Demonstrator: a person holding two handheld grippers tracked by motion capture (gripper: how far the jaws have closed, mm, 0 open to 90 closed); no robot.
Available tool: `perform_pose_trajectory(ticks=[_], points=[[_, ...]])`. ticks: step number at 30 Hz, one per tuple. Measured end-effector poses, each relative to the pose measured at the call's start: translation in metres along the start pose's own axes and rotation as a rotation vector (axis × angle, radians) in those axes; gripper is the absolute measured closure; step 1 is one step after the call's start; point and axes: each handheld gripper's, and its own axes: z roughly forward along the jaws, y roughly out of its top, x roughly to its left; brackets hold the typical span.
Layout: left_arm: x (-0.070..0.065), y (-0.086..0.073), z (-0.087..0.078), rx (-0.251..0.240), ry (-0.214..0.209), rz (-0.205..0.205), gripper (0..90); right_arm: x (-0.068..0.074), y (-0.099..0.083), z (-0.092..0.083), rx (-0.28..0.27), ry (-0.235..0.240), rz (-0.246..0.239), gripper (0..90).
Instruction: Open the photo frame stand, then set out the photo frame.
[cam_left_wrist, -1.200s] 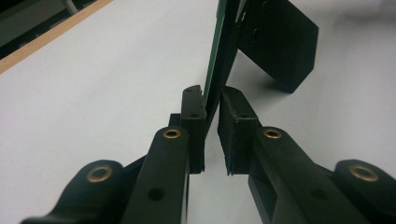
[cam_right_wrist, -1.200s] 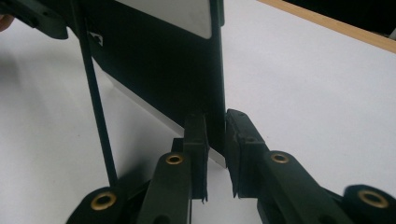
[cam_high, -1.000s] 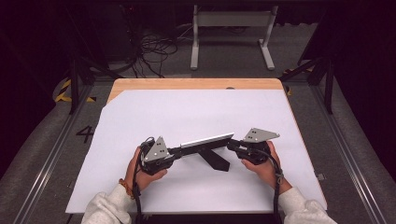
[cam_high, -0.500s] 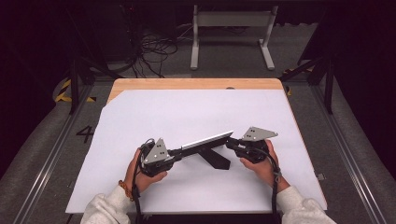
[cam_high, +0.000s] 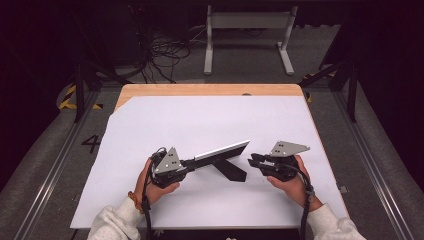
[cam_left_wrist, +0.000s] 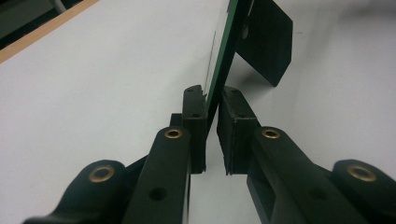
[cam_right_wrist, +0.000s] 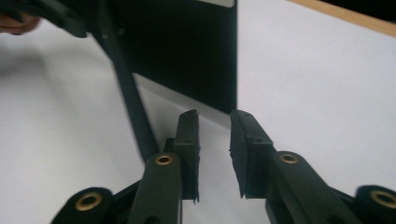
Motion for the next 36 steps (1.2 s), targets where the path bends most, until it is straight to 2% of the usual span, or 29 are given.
perform_pose_trajectory(ticks=[2,7,8,10,15,19,23,24,26,36], points=[[0.000,0.000,0.000,0.001,0.002,0.001,81.6,0.004,-0.003,-0.006,0.010,0.026,0.002,68.9],[-0.001,0.000,0.001,0.003,0.011,0.002,81.6,0.013,-0.012,-0.007,0.046,0.040,-0.010,61.7],[-0.001,0.000,0.001,0.002,0.010,-0.005,81.5,0.015,-0.014,-0.005,0.062,0.044,-0.012,58.1],[-0.001,-0.001,0.004,0.009,0.012,-0.002,81.3,0.015,-0.015,-0.003,0.083,0.058,-0.005,56.9],[0.000,-0.003,0.004,0.013,0.005,0.001,81.4,0.015,-0.016,0.003,0.091,0.063,0.002,55.7],[-0.001,-0.006,0.006,0.046,0.016,0.013,81.8,0.015,-0.020,0.008,0.097,0.076,0.021,56.6],[0.000,-0.006,0.006,0.051,0.019,0.018,82.3,0.014,-0.019,0.011,0.096,0.081,0.025,59.1],[-0.001,-0.006,0.006,0.052,0.018,0.018,82.5,0.014,-0.019,0.015,0.090,0.084,0.031,62.7],[-0.001,-0.006,0.007,0.055,0.024,0.025,82.5,0.014,-0.020,0.017,0.094,0.085,0.031,63.1],[0.000,-0.006,0.010,0.060,0.020,0.016,81.9,0.016,-0.021,0.028,0.103,0.120,0.036,77.0]])
